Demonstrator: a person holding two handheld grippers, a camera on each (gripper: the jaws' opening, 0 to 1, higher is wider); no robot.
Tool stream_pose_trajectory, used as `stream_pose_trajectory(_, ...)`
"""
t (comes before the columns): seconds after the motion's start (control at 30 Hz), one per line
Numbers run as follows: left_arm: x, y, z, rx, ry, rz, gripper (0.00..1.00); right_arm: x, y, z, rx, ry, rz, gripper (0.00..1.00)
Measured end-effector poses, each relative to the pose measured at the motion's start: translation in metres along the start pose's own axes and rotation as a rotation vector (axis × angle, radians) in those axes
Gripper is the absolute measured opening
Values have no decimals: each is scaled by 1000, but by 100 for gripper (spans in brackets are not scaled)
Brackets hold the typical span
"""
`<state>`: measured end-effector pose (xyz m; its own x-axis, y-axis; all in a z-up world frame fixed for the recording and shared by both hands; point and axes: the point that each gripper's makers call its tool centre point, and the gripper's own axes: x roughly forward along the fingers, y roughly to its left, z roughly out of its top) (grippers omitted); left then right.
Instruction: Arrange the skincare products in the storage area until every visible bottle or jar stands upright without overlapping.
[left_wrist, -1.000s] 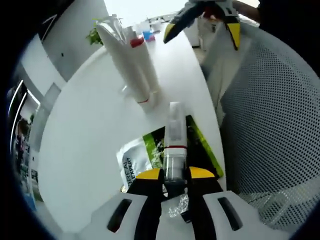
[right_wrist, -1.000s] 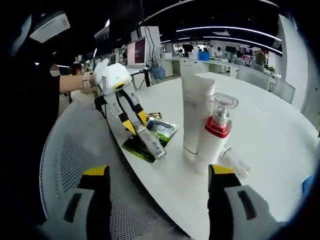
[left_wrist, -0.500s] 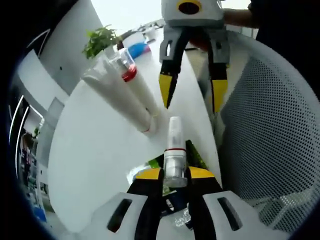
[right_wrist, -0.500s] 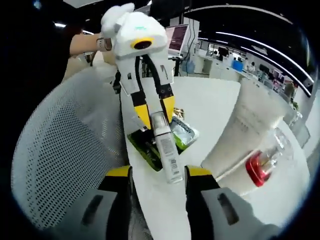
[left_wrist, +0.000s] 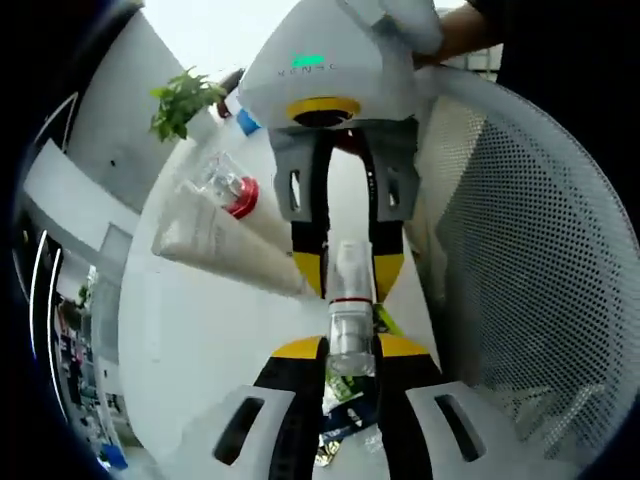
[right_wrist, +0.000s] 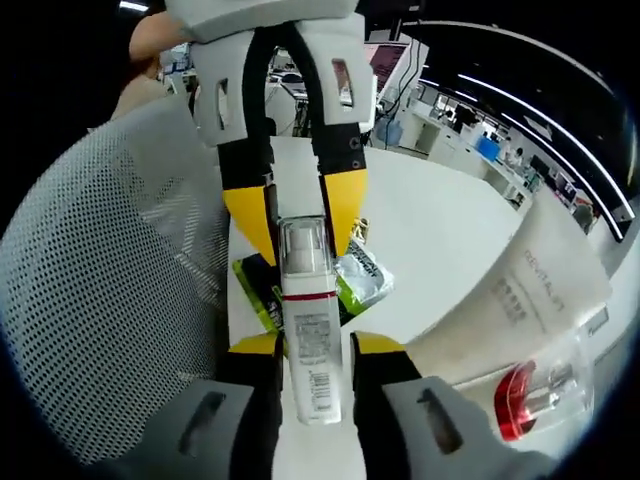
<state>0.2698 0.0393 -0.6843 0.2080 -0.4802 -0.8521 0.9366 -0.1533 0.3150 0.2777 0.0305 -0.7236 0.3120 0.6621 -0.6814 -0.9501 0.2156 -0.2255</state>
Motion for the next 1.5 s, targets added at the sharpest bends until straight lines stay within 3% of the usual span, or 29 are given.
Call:
stream_pose_trajectory(0.23, 1, -1, 6, 112, 108, -54, 15, -1, 3, -4, 1, -3, 20, 21)
stream_pose_trajectory(0.37, -1, 2, 7, 158, 174, -45, 16, -7, 0, 0, 25, -58, 9, 21)
stream_pose_trajectory(0.43, -6, 3, 4, 164, 245, -46, 16, -9, 0, 4, 21, -86, 13, 20)
stream_pose_trajectory(0.6, -14, 6, 6, 206, 348, -45, 17, -14, -2, 15, 19, -147, 1, 20)
stream_pose_trajectory(0.7, -21, 12, 6, 274, 433, -20, 17, -18, -7, 23, 10, -181, -43, 20)
stream_pose_trajectory(0.87, -26, 17, 7, 339, 519, 7, 17, -25, -14, 29, 7, -220, -72, 20)
stream_pose_trajectory(0.97, -33, 19, 9, 418, 578, 14, 18, -31, -15, 34, 15, -250, -85, 20)
stream_pose_trajectory(1.23, -45, 14, 18, 524, 669, 25, 19, -44, -11, 43, -5, -306, -104, 20)
stream_pose_trajectory(1.5, -51, 19, 25, 574, 668, 37, 19, -54, -16, 46, -8, -336, -138, 20)
